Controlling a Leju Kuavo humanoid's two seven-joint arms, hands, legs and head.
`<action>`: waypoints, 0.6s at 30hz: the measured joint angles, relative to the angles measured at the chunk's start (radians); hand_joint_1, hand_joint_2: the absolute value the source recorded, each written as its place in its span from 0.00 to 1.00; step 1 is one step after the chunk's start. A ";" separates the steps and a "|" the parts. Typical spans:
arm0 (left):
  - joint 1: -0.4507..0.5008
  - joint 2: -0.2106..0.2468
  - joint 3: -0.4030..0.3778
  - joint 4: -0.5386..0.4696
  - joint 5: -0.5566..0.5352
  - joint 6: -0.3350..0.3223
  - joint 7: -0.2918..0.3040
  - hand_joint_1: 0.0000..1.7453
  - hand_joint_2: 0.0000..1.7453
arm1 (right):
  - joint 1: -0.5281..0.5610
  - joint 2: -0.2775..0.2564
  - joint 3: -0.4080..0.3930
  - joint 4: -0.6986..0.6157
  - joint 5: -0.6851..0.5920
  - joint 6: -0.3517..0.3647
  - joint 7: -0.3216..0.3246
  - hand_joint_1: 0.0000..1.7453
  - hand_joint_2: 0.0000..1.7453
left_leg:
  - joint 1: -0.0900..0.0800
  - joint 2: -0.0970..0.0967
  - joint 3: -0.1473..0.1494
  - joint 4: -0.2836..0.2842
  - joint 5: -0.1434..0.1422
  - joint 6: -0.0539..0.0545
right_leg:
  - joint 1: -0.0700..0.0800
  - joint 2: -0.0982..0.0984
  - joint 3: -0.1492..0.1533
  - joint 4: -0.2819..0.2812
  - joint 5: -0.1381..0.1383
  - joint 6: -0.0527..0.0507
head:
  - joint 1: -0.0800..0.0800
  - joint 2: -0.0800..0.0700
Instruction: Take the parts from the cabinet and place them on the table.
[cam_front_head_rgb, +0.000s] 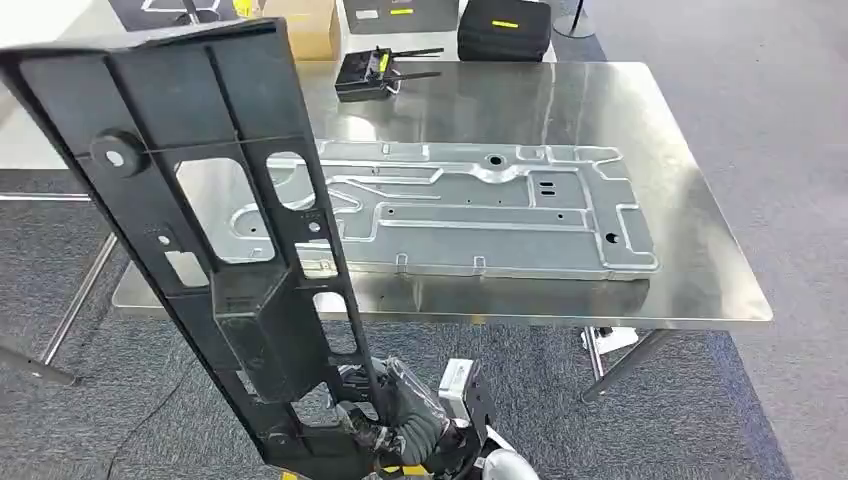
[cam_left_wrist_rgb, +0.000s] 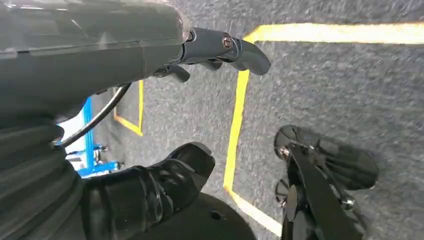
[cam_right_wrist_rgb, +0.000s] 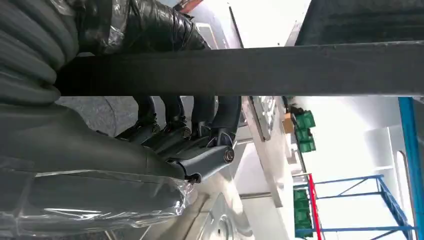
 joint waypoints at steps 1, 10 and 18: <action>0.000 0.001 0.000 0.000 0.000 0.000 -0.003 0.00 1.00 | 0.000 0.000 0.000 0.000 0.000 0.000 0.000 1.00 1.00 | 0.000 -0.001 0.046 -0.097 0.044 0.004 | 0.000 0.002 0.002 0.005 -0.005 0.004 | 0.000 0.000; -0.003 0.001 0.001 0.000 0.000 -0.002 -0.011 0.00 1.00 | -0.003 0.000 0.000 -0.006 0.006 -0.007 0.000 1.00 1.00 | 0.001 0.000 0.070 -0.151 0.034 0.050 | -0.005 -0.002 -0.096 0.194 -0.106 0.055 | 0.002 0.000; -0.003 -0.002 0.001 0.001 0.000 -0.003 -0.013 0.00 1.00 | -0.001 -0.005 0.000 -0.006 0.008 -0.012 0.001 1.00 1.00 | -0.004 -0.002 0.091 -0.148 0.017 0.030 | 0.003 -0.009 -0.033 0.006 0.024 0.033 | 0.001 0.000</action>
